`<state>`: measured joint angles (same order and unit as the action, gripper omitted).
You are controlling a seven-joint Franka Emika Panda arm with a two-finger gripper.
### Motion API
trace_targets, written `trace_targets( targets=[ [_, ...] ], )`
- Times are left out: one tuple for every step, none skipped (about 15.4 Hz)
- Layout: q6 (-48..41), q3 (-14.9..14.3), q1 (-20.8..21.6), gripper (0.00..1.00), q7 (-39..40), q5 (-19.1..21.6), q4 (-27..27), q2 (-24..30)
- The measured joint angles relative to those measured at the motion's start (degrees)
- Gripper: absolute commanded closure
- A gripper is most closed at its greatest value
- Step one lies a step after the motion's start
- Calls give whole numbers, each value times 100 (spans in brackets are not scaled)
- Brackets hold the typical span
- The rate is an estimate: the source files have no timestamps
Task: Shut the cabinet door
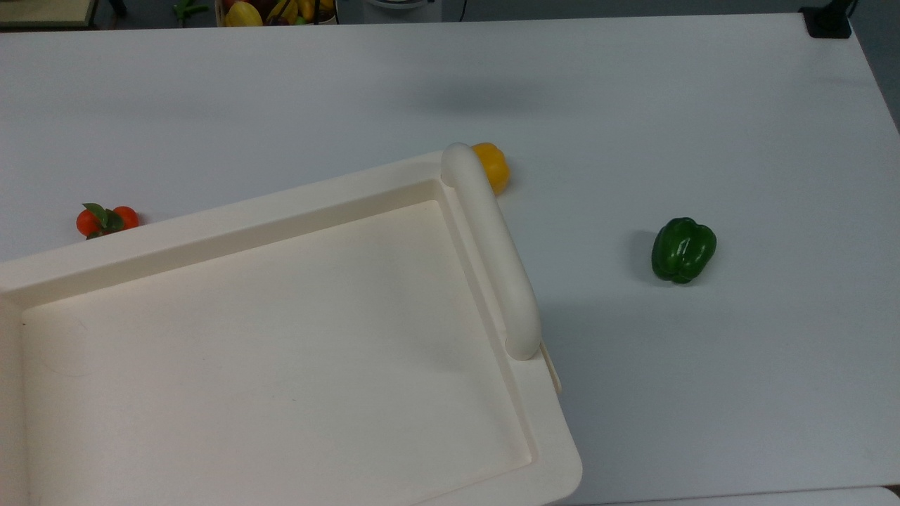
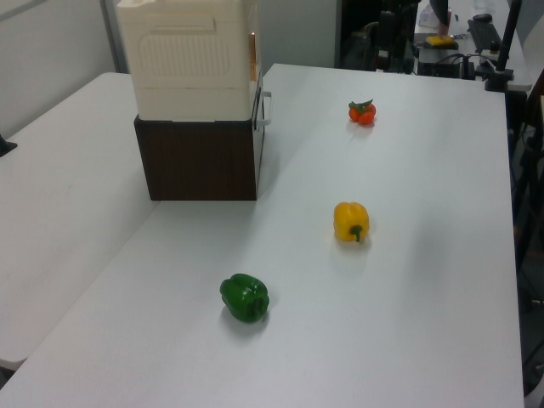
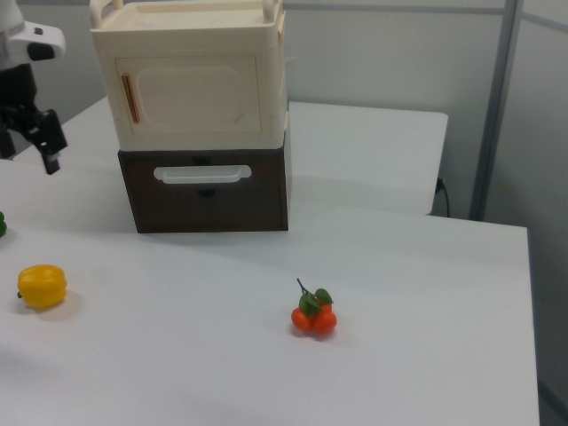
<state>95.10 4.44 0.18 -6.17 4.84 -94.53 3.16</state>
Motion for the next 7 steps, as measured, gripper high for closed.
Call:
trace_targets(
  targets=[
    [190, -10, 0, 0, 190, -52, -39, -38],
    [372, -30, -2, 0, 347, -146, -74, -79],
    [497, -71, -3, 0, 489, -228, -97, -121],
    [555, -125, -5, 0, 660, -270, -101, -157],
    [569, -186, -7, 0, 848, -276, -101, -177],
    [569, -232, -12, 0, 978, -276, -101, -180],
    [569, -252, -13, 0, 1039, -276, -99, -178]
  ],
)
